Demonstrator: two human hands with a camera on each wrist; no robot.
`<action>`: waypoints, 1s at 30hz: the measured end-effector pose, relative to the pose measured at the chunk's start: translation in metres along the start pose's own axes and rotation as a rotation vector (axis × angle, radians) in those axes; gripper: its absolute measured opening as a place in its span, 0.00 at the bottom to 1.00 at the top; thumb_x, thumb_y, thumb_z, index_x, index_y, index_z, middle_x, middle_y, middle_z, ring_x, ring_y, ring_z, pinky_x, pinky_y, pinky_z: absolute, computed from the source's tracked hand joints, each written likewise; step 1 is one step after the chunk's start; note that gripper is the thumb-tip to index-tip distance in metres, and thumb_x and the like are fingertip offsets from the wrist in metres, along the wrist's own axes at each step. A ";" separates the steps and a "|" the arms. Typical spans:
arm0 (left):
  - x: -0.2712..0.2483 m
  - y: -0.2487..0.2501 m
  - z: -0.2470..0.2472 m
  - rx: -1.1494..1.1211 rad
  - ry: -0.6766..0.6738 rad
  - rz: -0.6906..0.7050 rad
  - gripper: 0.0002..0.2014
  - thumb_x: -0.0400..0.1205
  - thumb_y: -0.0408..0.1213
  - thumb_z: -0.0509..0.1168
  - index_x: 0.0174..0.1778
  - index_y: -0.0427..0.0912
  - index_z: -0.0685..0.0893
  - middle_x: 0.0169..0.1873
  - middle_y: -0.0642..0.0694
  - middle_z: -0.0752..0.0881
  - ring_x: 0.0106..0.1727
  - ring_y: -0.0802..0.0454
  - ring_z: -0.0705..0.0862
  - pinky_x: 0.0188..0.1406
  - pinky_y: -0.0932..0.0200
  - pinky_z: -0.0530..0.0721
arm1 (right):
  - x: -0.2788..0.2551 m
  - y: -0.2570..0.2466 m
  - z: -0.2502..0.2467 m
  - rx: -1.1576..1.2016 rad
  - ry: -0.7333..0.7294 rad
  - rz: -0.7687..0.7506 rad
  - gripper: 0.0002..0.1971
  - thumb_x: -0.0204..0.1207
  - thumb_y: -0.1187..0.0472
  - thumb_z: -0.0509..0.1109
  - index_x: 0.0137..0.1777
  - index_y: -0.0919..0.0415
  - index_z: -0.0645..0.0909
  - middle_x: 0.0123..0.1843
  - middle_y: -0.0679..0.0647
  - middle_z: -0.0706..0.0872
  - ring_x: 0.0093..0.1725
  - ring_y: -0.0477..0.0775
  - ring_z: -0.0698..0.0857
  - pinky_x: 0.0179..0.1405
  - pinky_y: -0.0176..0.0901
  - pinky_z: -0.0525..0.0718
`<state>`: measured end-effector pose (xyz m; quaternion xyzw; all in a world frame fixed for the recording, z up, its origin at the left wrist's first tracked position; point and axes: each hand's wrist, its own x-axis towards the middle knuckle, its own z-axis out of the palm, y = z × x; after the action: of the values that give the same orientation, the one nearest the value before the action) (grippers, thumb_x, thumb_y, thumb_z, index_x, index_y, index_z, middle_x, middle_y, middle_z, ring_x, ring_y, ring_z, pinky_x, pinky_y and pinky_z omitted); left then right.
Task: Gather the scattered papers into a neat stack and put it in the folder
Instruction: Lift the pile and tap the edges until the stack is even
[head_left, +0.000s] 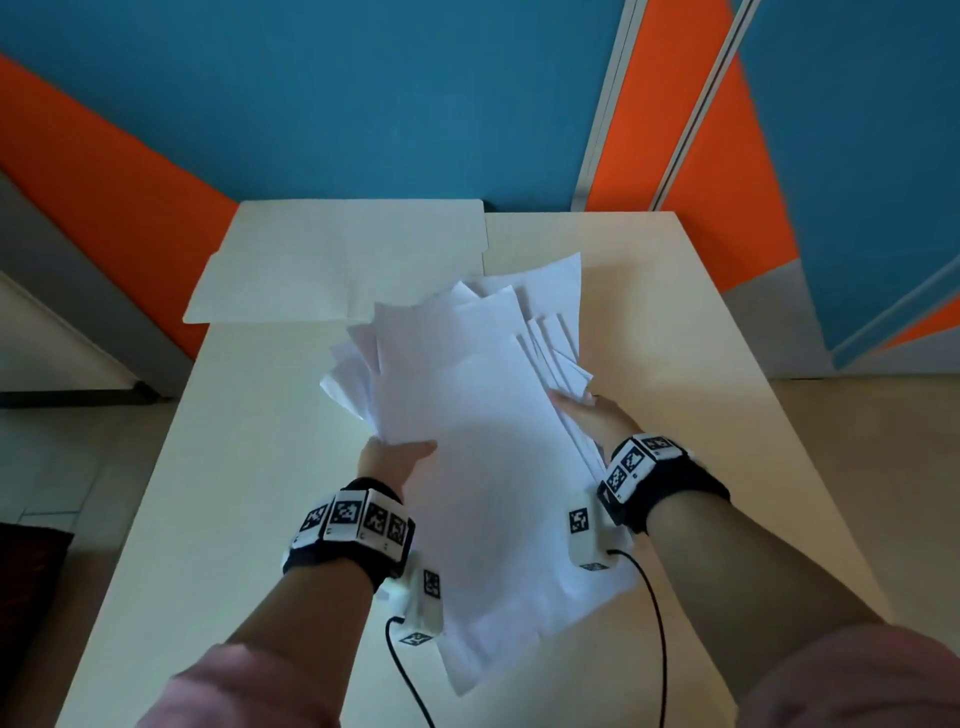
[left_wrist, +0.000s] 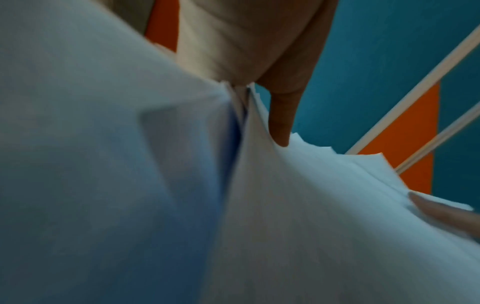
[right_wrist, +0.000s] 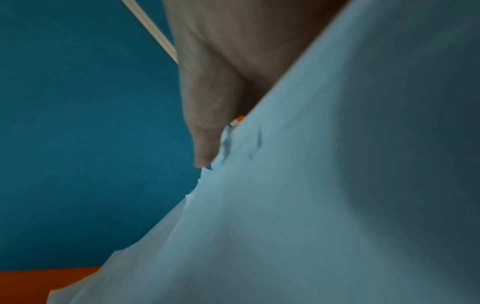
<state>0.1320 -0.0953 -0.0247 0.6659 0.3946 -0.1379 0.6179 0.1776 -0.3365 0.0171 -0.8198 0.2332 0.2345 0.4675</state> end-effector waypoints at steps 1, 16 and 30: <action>-0.007 0.002 -0.001 -0.003 -0.029 -0.026 0.31 0.62 0.31 0.79 0.60 0.24 0.80 0.58 0.27 0.85 0.58 0.31 0.85 0.61 0.37 0.82 | -0.003 0.000 0.000 0.008 -0.028 0.016 0.45 0.71 0.36 0.67 0.79 0.65 0.61 0.80 0.60 0.68 0.77 0.61 0.70 0.68 0.47 0.70; -0.006 -0.024 -0.035 -0.011 -0.174 0.023 0.27 0.67 0.27 0.77 0.61 0.23 0.80 0.54 0.30 0.87 0.56 0.33 0.86 0.63 0.39 0.82 | -0.010 0.031 0.003 0.061 -0.205 -0.015 0.49 0.52 0.53 0.87 0.73 0.63 0.69 0.76 0.58 0.75 0.73 0.60 0.75 0.75 0.52 0.69; -0.064 0.097 -0.068 -0.207 -0.287 0.510 0.22 0.61 0.32 0.80 0.50 0.33 0.87 0.41 0.39 0.92 0.40 0.42 0.91 0.40 0.55 0.87 | -0.067 -0.045 -0.050 0.324 -0.042 -0.331 0.28 0.61 0.65 0.82 0.61 0.62 0.77 0.55 0.49 0.83 0.69 0.57 0.77 0.64 0.44 0.69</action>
<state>0.1373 -0.0479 0.1015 0.6509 0.1353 -0.0303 0.7464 0.1605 -0.3490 0.1094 -0.7560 0.1205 0.1312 0.6298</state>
